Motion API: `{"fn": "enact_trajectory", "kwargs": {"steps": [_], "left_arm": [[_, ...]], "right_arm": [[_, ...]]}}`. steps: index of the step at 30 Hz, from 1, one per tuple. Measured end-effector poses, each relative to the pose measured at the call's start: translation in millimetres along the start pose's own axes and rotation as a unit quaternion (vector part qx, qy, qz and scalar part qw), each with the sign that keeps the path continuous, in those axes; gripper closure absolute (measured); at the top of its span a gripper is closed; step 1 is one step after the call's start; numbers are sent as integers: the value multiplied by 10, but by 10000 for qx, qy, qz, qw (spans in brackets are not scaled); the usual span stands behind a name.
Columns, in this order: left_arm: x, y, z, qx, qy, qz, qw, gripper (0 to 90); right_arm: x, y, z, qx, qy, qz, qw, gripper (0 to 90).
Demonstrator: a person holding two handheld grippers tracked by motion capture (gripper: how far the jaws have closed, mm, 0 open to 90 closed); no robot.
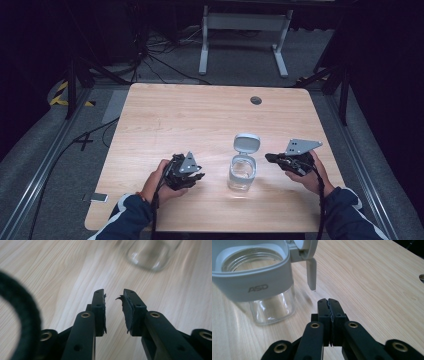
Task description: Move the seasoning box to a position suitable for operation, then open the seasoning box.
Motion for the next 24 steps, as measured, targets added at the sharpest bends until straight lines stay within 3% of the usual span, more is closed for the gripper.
{"fn": "enact_trajectory", "kwargs": {"steps": [2,7,9,11,13,15,18,20,24], "left_arm": [[-115,-86,86,183,-242,-24,9995,587],[-276,-183,181,392,-362,80,9985,414],[-354,-213,213,473,-441,149,9978,394],[-460,-243,269,512,-560,163,9970,347],[-533,-250,310,521,-698,178,9960,325],[-576,-251,336,499,-719,154,9960,318],[-656,-235,350,456,-795,182,9956,288],[-670,-226,345,365,-841,179,9956,283],[-708,-182,326,269,-860,191,9957,265]], "right_arm": [[-29,-75,3,-32,19,8,10000,889],[-118,-189,-7,-98,75,77,9999,849],[-141,-206,-11,-130,83,91,9998,838],[-220,-271,-16,-157,136,181,9996,769],[-282,-306,-18,-180,143,319,9992,716],[-323,-328,-21,-239,149,371,9989,712],[-531,-428,-15,-351,188,531,9978,604],[-573,-447,-12,-371,215,536,9976,581],[-890,-587,-29,-610,394,602,9955,472]]}}
Point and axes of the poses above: each handheld gripper's, and its own axes: y roughly forward along the jaws, x roughly out of its top, z roughly to its left, the point moved 6 cm from there along y, roughly forward along the jaws, and after that the axes turned 5 degrees about -x, right-handed, at the moved point
